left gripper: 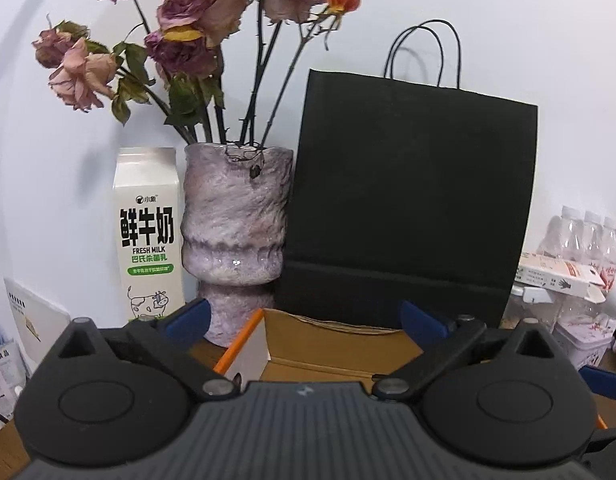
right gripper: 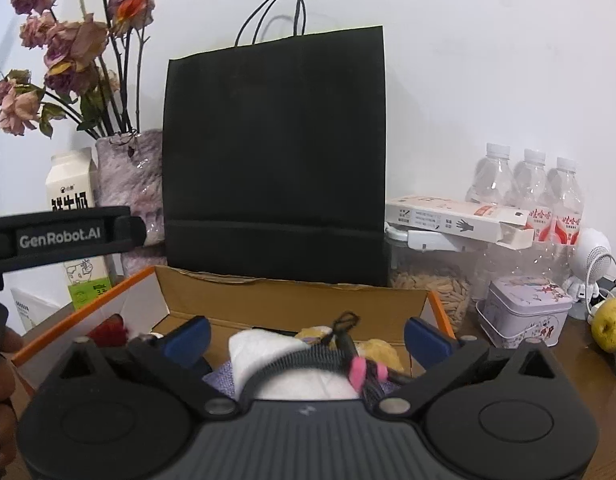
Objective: Organize objects
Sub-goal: 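Open both grippers to drop the rose and cable into the box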
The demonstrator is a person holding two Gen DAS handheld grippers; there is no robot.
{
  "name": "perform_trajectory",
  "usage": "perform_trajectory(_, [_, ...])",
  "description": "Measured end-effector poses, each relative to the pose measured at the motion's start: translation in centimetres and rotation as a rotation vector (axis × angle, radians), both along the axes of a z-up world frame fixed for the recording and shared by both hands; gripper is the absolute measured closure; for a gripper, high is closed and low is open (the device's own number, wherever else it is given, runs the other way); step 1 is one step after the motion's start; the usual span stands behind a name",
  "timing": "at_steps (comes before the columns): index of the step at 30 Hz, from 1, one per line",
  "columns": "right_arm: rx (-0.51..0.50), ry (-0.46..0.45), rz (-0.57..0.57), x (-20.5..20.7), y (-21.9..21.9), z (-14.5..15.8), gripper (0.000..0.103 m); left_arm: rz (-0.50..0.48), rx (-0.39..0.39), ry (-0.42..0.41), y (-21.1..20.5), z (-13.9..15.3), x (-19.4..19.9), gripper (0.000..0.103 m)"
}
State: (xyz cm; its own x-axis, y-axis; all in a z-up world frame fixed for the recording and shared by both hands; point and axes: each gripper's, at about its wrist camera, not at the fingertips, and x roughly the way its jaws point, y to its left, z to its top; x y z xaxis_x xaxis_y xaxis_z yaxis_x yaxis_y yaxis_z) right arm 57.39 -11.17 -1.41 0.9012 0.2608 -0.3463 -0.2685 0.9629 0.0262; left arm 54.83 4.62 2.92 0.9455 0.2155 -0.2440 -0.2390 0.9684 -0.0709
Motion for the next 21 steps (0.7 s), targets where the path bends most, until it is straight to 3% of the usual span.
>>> perform_trajectory(21, [-0.015,0.005,0.035,-2.0,0.0,1.3,0.000,-0.015,-0.006,0.010,1.5,1.0,-2.3,0.000])
